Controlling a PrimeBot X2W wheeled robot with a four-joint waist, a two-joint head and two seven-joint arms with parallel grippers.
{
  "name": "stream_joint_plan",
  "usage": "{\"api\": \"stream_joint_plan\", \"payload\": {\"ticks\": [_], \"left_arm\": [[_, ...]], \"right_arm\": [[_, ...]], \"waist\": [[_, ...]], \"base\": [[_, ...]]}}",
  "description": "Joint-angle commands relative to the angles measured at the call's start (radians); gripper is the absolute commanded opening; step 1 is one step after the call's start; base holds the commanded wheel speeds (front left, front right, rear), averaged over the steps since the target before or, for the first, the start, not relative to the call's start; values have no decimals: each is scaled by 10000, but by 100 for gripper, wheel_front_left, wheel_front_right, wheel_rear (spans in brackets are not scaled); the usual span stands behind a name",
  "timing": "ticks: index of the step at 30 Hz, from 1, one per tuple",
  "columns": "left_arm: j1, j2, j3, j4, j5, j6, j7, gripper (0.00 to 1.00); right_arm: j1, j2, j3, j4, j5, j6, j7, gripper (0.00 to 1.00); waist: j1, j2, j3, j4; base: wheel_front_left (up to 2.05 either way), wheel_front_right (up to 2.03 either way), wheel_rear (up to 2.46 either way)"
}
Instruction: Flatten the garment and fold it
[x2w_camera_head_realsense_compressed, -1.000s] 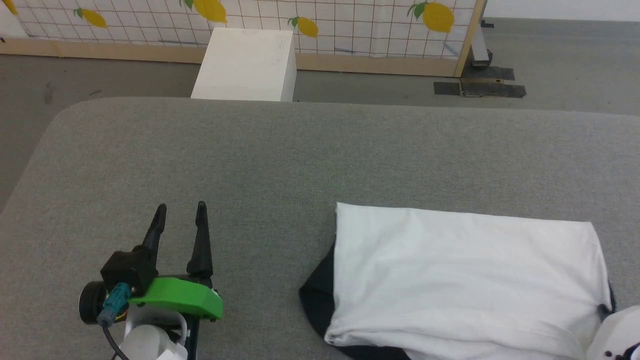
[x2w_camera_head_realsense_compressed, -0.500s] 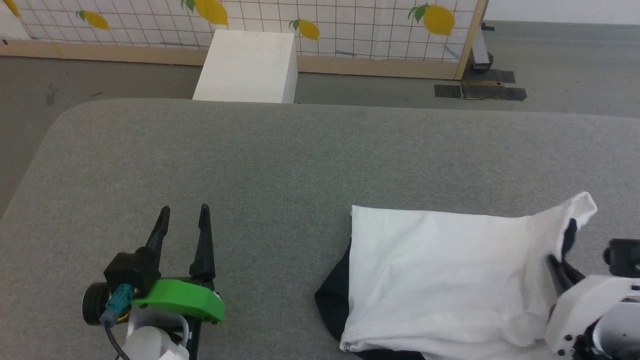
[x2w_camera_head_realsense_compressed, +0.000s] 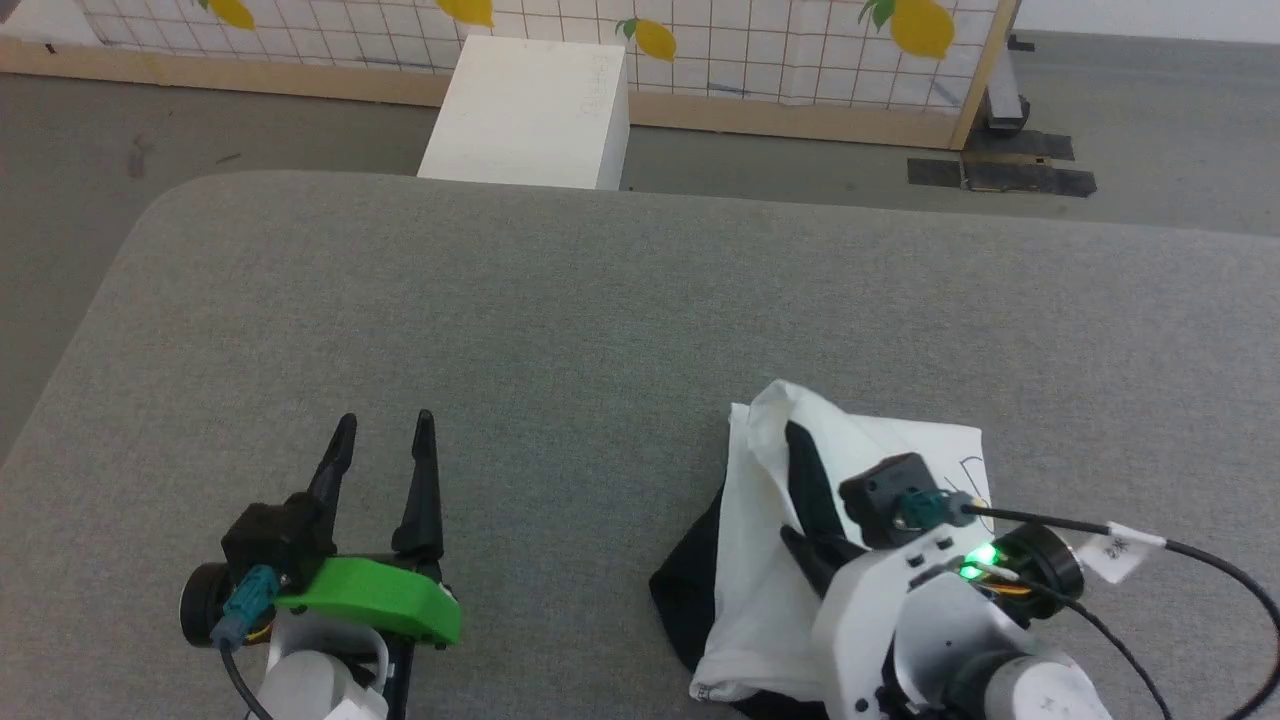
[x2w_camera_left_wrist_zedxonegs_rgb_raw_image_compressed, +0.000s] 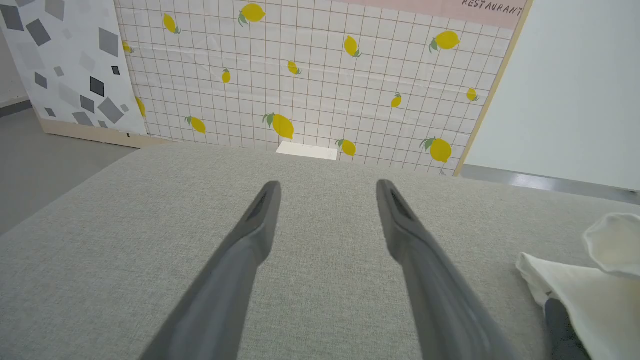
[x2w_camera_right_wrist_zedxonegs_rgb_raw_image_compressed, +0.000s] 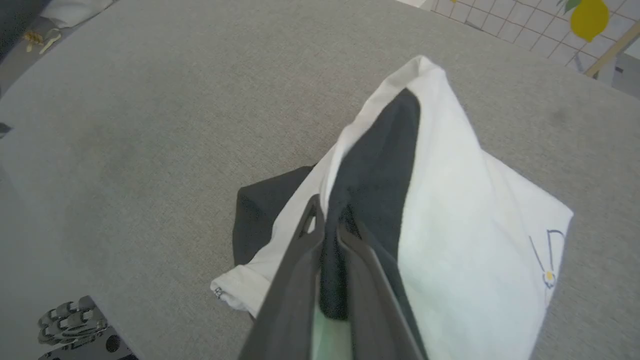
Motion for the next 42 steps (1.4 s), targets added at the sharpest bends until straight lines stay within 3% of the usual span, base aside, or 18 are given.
{"api": "stream_joint_plan", "payload": {"ticks": [1, 8, 9, 10, 11, 16, 20, 25, 30, 35, 42], "left_arm": [[-167, -59, -7, 17, 111, -52, -45, 100], [-268, -110, -31, 101, 97, -105, -45, 100], [-278, -116, -28, 112, 95, -111, -45, 100], [-285, -120, -26, 119, 97, -115, -45, 100], [-290, -125, -20, 124, 100, -119, -45, 100], [-233, -141, 61, 125, 128, -125, -45, 100], [-169, -149, 162, 82, 153, -120, -45, 100], [-82, -155, 230, -1, 209, -125, -45, 100], [-27, -160, 278, -21, 236, -151, -45, 100], [16, -163, 277, -18, 269, -179, -45, 100], [4, -168, 210, -11, 271, -208, -45, 100]], "right_arm": [[-317, -9, 199, 339, -50, -15, -68, 0], [-1228, -9, 846, 2294, 258, -15, -358, 0], [-1300, -8, 859, 2517, 390, -15, -381, 15], [-1357, -8, 889, 2653, 476, -15, -409, 53], [-1400, -8, 890, 2777, 634, -15, -459, 100], [-1444, -8, 818, 2557, 1560, -15, -1023, 100], [-1319, -8, 389, 1613, 2440, -15, -2268, 100], [-872, -8, -1135, 501, 2771, -15, -4424, 100], [-169, -8, -2855, 413, 2932, -15, -5876, 100], [484, -8, -3899, 1529, 3099, -15, -5722, 100], [671, -8, -3659, 3189, 3867, -15, -4305, 100]], "waist": [[0, 0, 105, 116], [0, 0, 287, 336], [0, 0, 298, 353], [0, 0, 304, 361], [0, 0, 308, 361], [0, 0, 247, 261], [0, 0, 131, 67], [0, 0, 17, -171], [0, 0, -81, -318], [0, 0, -154, -368], [0, 0, -130, -296]], "base": [[0, 0, 0], [0, 0, 0], [0, 0, 0], [0, 0, 0], [0, 0, 0], [0, 0, 0], [0, 0, 0], [0, 0, 0], [0, 0, 0], [0, 0, 0], [0, 0, 0]]}}
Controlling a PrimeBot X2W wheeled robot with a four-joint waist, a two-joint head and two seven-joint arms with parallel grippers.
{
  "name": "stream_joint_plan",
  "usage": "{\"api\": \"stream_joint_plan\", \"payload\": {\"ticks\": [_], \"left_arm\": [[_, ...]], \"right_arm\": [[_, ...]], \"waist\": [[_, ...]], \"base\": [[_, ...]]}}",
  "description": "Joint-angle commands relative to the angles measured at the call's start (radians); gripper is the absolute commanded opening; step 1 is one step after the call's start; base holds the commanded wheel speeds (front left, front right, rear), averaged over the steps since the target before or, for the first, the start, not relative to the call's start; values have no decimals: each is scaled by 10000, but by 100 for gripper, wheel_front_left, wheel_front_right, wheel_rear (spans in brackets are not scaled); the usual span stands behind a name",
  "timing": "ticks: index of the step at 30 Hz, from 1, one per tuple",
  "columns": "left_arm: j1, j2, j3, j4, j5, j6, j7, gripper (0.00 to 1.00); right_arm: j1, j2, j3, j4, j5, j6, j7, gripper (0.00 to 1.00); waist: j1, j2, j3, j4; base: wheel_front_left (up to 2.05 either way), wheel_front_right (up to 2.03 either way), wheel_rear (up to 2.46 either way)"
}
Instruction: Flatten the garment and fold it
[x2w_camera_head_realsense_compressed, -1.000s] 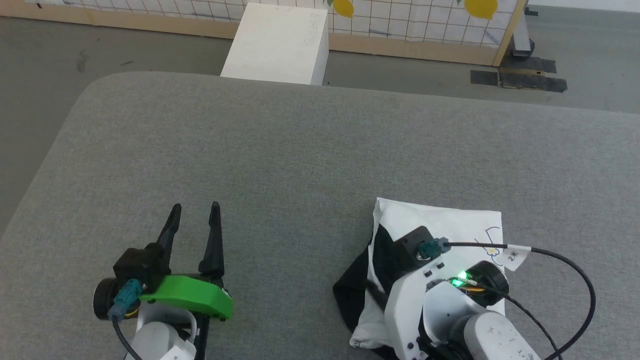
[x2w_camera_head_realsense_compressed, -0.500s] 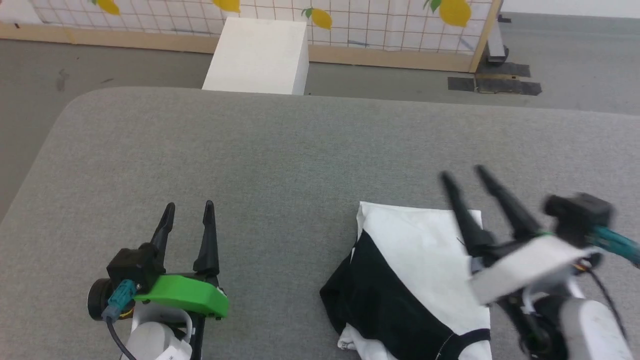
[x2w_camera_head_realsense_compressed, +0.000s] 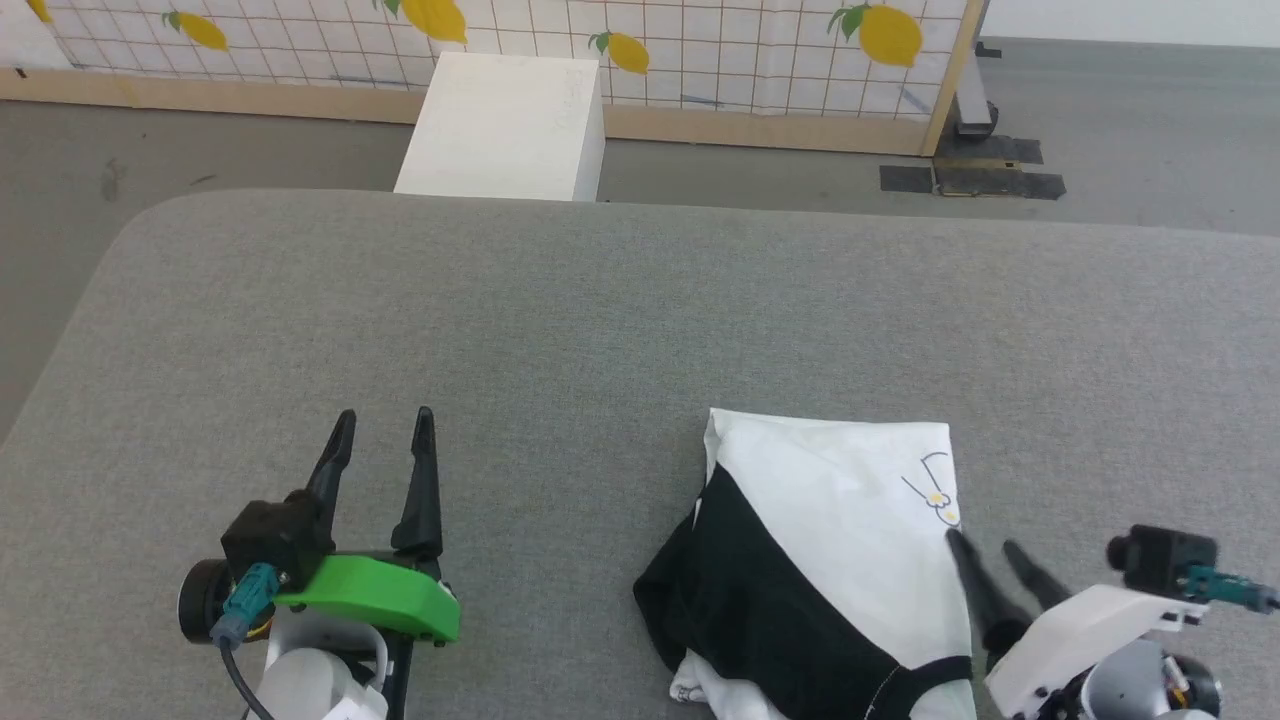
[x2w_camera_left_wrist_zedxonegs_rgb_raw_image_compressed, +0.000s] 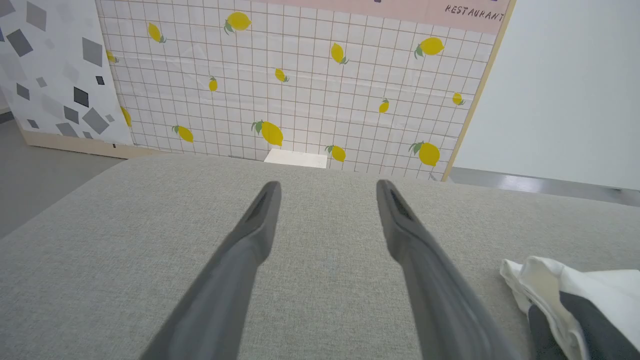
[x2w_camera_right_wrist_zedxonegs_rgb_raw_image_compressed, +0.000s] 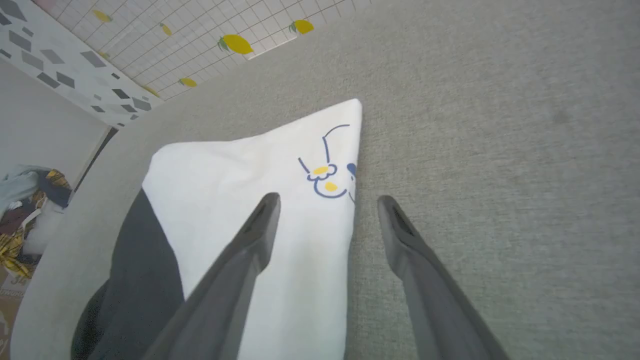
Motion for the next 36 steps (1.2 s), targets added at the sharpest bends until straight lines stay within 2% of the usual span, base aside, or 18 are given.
{"api": "stream_joint_plan", "payload": {"ticks": [1, 11, 12, 14, 15, 16, 21, 23, 28, 29, 32, 36], "left_arm": [[55, -46, 2, -8, 2, -30, -45, 100], [90, -51, -67, 31, -48, -40, -45, 100], [92, -52, -69, 42, -53, -41, -45, 100], [96, -52, -63, 54, -61, -41, -45, 100], [96, -52, -59, 54, -63, -40, -45, 100], [98, -53, -52, 53, -69, -36, -45, 100], [140, -53, 27, 24, -87, 5, -45, 100], [153, -53, 62, -6, -83, 16, -45, 100], [183, -54, 138, -132, -43, 28, -45, 100], [183, -54, 153, -161, -41, 26, -45, 100], [181, -54, 216, -292, -28, 29, -45, 100], [79, -54, 175, -470, 9, 48, -45, 100]], "right_arm": [[-7, 9, 84, 272, 113, -13, 225, 100], [-606, 9, 247, 1815, 160, -13, 1284, 100], [-650, 9, 297, 1920, 144, -13, 1391, 98], [-700, 9, 402, 2006, 176, -13, 1538, 40], [-716, 9, 424, 2007, 190, -13, 1553, 29], [-732, 9, 462, 1981, 171, -13, 1567, 0], [-892, 9, 462, 1454, -693, -13, 1674, 0], [-1070, 9, 525, 1023, -1475, -13, 1942, 0], [-1621, -46, 1122, -453, -4380, -13, 3219, 0], [-1721, -200, 1306, -657, -4770, -13, 3434, 0], [-2132, -1194, 1938, -1089, -5537, -13, 3955, 0], [-2719, -2675, 2269, -1018, -5803, -13, 4205, 0]], "waist": [[0, 0, 28, 50], [0, 0, 85, 265], [0, 0, 82, 281], [0, 0, 83, 297], [0, 0, 88, 298], [0, 0, 92, 295], [0, 0, 101, 148], [0, 0, 114, 14], [0, 0, 199, -490], [0, 0, 223, -605], [0, 0, 376, -1082], [0, 0, 650, -1698]], "base": [[0, 0, 0], [0, 0, 0], [0, 0, 0], [0, 0, 0], [0, 0, 0], [0, 0, 0], [0, 0, 0], [0, 0, 0], [0, 0, 0], [0, 0, 0], [0, 0, 0], [0, 0, 0]]}}
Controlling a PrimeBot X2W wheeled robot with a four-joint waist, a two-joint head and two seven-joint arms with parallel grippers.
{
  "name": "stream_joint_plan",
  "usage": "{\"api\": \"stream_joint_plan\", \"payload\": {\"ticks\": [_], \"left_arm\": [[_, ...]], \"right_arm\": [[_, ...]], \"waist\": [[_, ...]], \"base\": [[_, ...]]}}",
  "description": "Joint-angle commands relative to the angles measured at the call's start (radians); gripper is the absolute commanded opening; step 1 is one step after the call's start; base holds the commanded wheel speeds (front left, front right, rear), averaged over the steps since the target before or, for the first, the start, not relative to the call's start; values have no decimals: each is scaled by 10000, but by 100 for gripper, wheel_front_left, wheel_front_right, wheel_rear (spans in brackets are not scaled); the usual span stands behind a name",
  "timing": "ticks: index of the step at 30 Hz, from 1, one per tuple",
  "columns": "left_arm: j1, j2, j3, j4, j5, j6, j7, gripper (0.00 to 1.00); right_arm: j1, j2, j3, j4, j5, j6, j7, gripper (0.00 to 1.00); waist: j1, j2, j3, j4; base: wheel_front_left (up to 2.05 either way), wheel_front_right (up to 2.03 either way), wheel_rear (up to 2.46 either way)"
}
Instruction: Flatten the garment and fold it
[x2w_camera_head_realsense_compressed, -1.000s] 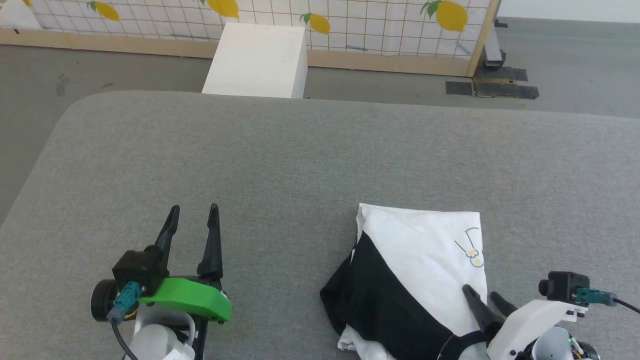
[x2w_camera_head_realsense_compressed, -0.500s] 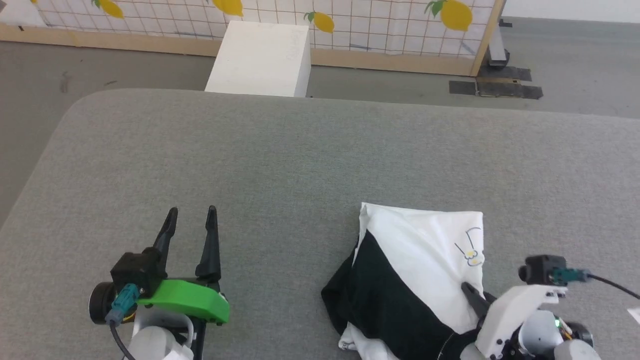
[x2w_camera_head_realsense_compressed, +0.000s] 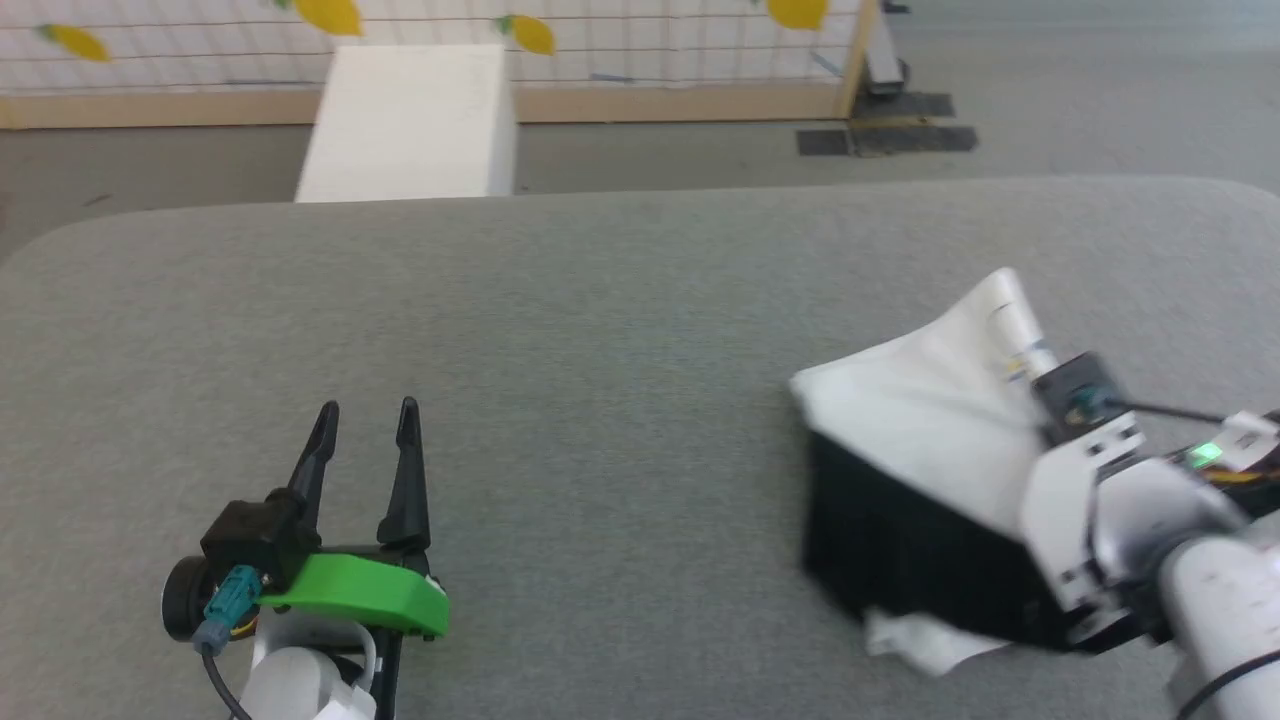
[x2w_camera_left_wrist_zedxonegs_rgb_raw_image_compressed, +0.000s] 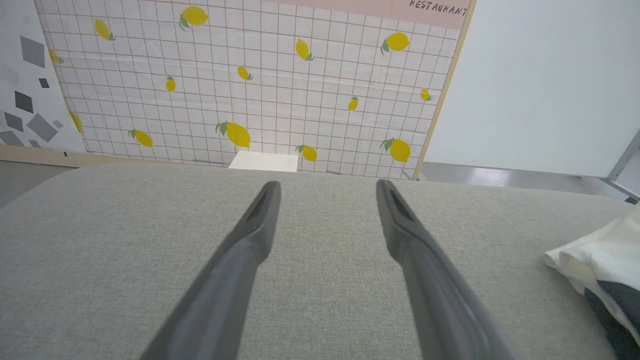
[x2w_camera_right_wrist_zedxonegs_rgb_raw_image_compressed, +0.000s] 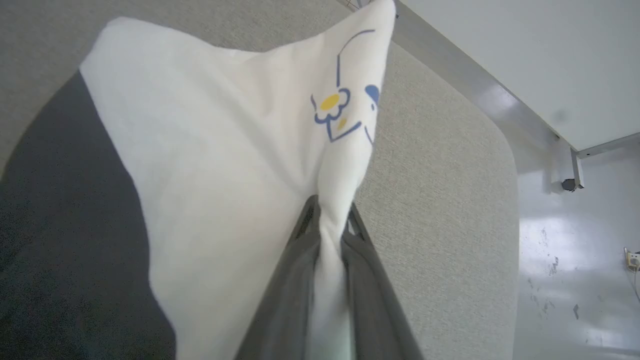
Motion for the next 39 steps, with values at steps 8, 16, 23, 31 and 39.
{"api": "stream_joint_plan", "payload": {"ticks": [8, 16, 23, 31, 39], "left_arm": [[-549, -6, -62, -455, 258, 14, -38, 100], [-1238, 310, -99, -836, 530, -36, -38, 100], [-1545, 467, -223, -822, 588, -66, -38, 100], [-1525, 494, -273, -641, 518, -66, -38, 100], [-1191, 290, -335, -367, 347, -16, -38, 100]], "right_arm": [[-1541, -1951, -47, 1143, -476, -19, -492, 0], [-2858, -2374, -1217, 2905, -1433, -19, -1834, 0], [-3516, -2080, -2597, 4186, -2425, -19, -3007, 0], [-3913, -1810, -3723, 5263, -3182, -19, -4111, 44], [-3666, -1354, -5154, 5577, -3128, -19, -5064, 100]], "waist": [[0, -1, 1277, -1732], [0, -1, 2460, -2213], [0, -1, 2771, -1950], [0, -1, 2553, -1484], [0, -1, 1549, -1010]], "base": [[0, 0, 0], [0, 0, 0], [0, 0, 0], [0, 0, 0], [0, 0, 0]]}}
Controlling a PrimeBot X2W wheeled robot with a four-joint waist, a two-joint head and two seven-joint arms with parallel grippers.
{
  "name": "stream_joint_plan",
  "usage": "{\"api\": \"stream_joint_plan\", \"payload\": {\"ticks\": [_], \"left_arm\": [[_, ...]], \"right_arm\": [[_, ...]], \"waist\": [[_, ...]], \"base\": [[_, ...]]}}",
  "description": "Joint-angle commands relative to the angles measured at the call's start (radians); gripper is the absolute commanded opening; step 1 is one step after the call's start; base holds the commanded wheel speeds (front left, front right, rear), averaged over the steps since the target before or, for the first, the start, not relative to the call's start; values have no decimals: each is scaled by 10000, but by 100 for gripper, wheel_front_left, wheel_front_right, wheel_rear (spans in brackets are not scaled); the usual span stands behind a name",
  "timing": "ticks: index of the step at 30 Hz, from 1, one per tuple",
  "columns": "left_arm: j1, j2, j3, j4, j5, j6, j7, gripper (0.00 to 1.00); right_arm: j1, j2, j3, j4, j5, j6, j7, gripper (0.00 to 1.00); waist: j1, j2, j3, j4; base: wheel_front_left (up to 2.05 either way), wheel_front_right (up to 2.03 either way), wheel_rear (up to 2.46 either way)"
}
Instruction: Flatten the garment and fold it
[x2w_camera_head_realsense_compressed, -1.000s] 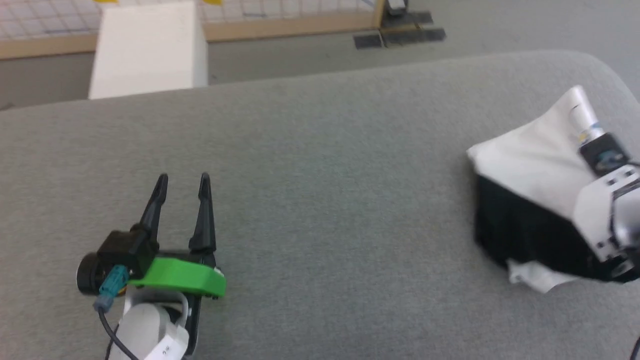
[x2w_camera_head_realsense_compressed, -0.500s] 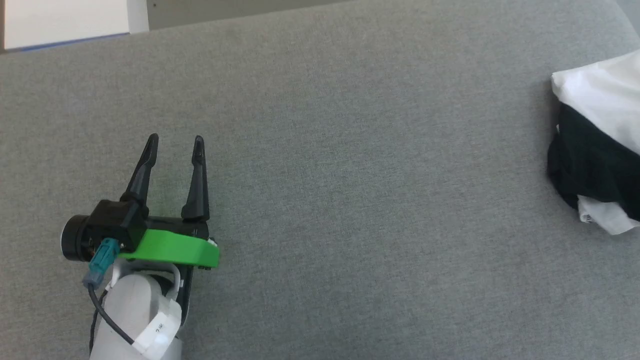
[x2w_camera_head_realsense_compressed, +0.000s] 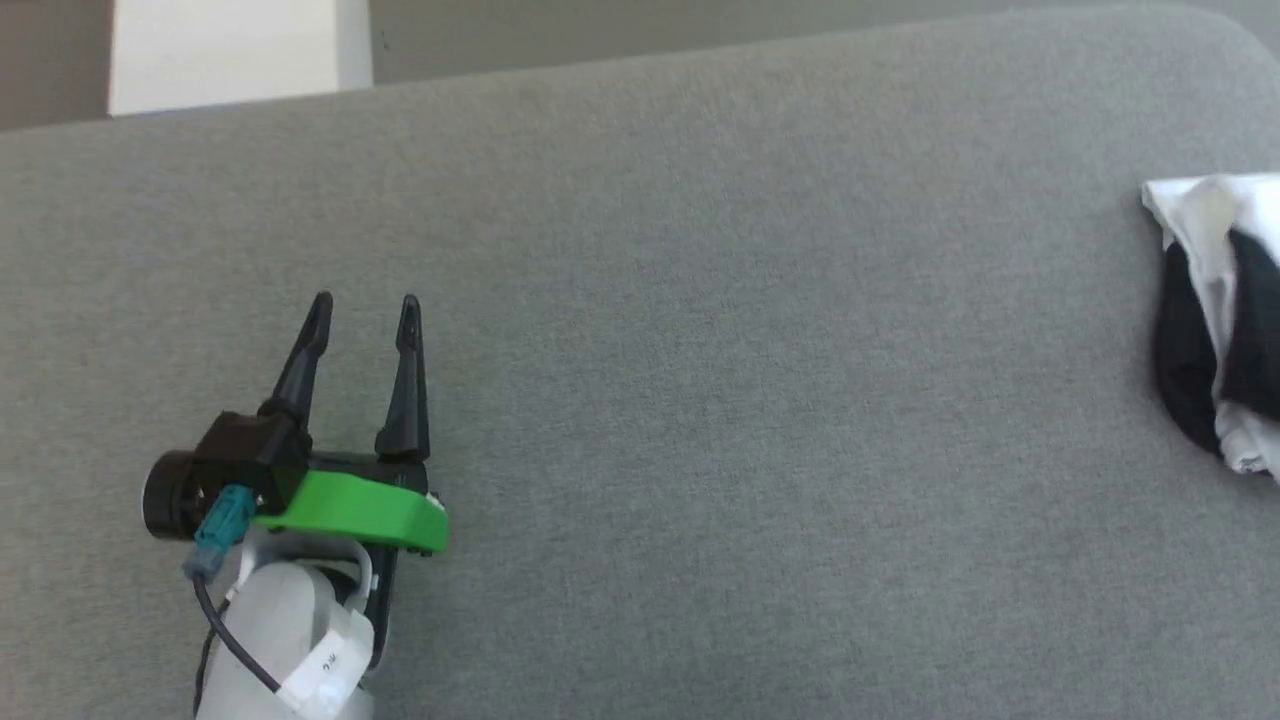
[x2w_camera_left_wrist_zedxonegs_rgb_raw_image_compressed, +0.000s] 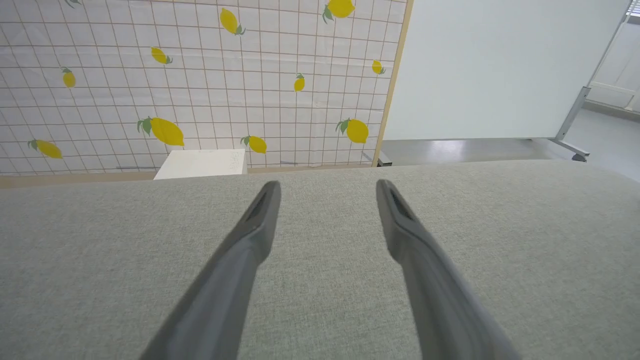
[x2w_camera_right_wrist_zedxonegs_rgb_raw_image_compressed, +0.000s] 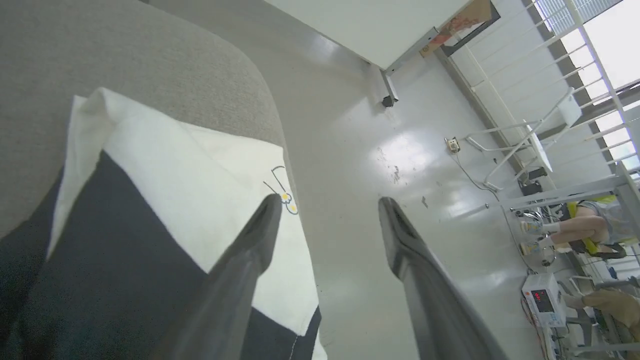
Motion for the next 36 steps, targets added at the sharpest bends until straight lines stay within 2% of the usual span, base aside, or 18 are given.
{"api": "stream_joint_plan", "payload": {"ticks": [1, 4, 8, 16, 20, 26, 36], "left_arm": [[201, -69, -13, 74, -47, 12, -38, 100], [451, -151, -10, 212, -162, 42, -38, 100], [820, -237, -70, 395, -310, 83, -38, 100], [1181, -310, -273, 787, -487, 125, -38, 100], [1243, -328, -370, 988, -566, 165, -38, 100], [1404, -347, -583, 1253, -656, 197, -38, 100], [1712, -355, -698, 1484, -723, 251, -38, 100]], "right_arm": [[209, 173, -133, -137, 152, -19, -327, 100], [693, 555, -403, -545, 607, -19, -917, 100], [1659, 1363, -551, -1710, 1342, -19, -1474, 100], [4008, 2977, 252, -4766, 2943, -19, -2000, 100], [4930, 3592, 723, -5763, 3504, -19, -2245, 100], [6042, 3981, 1725, -6058, 4228, -19, -2786, 100], [6753, 3995, 2257, -5644, 4800, -19, -3068, 100]], "waist": [[-1, -1, -692, 360], [-1, -1, -1254, 570], [-1, -1, -2009, 915], [-1, -1, -2733, 1565], [-1, -1, -2883, 1848], [-1, -1, -3091, 2164], [-1, -1, -3432, 2233]], "base": [[0, 0, 0], [0, 0, 0], [0, 0, 0], [0, 0, 0], [0, 0, 0], [0, 0, 0], [0, 0, 0]]}}
